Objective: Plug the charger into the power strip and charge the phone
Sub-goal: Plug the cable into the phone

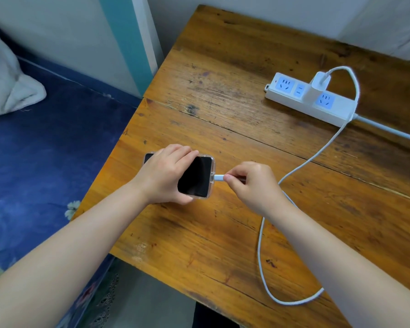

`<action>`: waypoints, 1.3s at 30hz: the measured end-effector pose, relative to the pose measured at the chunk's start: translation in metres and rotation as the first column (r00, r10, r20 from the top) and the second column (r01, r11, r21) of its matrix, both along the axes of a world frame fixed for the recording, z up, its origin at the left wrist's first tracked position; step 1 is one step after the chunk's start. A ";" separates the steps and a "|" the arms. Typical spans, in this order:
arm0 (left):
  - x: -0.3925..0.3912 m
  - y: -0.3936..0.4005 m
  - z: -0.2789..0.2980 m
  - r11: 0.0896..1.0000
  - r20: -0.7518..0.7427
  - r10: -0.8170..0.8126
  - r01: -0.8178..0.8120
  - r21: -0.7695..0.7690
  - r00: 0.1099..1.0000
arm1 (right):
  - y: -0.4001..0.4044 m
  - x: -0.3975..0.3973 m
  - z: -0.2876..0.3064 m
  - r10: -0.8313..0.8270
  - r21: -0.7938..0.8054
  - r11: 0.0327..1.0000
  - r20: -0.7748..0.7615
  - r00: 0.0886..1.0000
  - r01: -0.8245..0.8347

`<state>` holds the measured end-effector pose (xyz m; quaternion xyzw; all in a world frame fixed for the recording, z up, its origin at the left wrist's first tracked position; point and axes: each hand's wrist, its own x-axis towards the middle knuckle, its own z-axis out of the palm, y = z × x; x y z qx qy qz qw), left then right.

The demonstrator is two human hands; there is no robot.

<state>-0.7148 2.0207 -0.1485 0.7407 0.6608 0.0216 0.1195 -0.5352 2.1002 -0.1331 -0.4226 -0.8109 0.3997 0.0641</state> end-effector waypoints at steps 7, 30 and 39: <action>0.004 0.000 0.002 1.000 -0.006 -0.006 0.006 -0.001 1.000 | -0.007 -0.002 -0.002 -0.074 -0.023 0.997 -0.005 0.997 0.074; 0.010 0.011 -0.001 0.988 -0.144 -0.126 0.112 -0.102 0.982 | -0.007 0.008 -0.030 -0.013 -0.053 0.998 0.007 1.000 0.013; -0.008 0.039 -0.023 0.969 -0.251 -0.141 0.082 -0.234 0.958 | 0.002 0.012 -0.048 0.034 0.043 0.998 0.098 0.995 -0.038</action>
